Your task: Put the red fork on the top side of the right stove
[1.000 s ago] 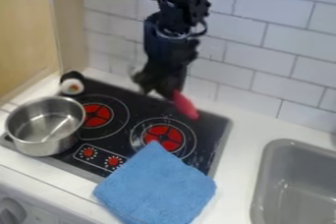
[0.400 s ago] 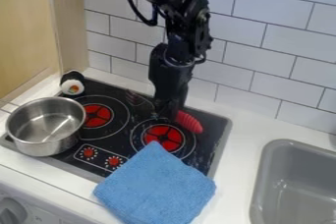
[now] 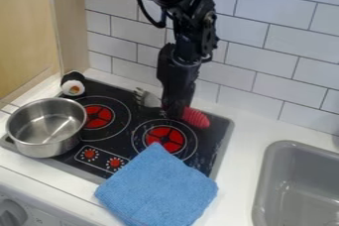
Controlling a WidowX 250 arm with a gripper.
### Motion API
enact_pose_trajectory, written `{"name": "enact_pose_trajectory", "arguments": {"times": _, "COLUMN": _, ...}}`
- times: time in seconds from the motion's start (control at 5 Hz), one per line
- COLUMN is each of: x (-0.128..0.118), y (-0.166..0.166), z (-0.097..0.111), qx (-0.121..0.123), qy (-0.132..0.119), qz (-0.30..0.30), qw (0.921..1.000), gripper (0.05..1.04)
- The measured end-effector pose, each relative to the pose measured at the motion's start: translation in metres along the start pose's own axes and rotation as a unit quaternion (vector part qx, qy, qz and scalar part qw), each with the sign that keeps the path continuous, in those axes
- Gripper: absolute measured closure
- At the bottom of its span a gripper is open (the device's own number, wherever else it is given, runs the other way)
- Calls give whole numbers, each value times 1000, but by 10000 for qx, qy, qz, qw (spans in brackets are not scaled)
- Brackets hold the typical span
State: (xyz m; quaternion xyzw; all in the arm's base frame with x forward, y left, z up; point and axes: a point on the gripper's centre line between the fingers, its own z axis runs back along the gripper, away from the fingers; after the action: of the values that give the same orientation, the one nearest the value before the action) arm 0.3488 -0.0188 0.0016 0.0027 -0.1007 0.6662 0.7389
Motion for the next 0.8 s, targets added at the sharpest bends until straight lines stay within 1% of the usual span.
{"name": "enact_pose_trajectory", "arguments": {"times": 0.2, "x": -2, "y": -4, "z": 0, "qx": -82, "qy": 59, "qz": 23, "qw": 9999, "gripper": 477}}
{"name": "enact_pose_trajectory", "arguments": {"times": 0.4, "x": -5, "y": -7, "z": 0, "qx": -214, "qy": 161, "qz": -76, "qw": 9996, "gripper": 211}}
{"name": "enact_pose_trajectory", "arguments": {"times": 0.6, "x": -3, "y": 1, "z": 4, "qx": -220, "qy": 128, "qz": -20, "qw": 9997, "gripper": 70}}
{"name": "enact_pose_trajectory", "arguments": {"times": 0.8, "x": -1, "y": 13, "z": 10, "qx": -165, "qy": 88, "qz": -4, "qw": 9998, "gripper": 78}}
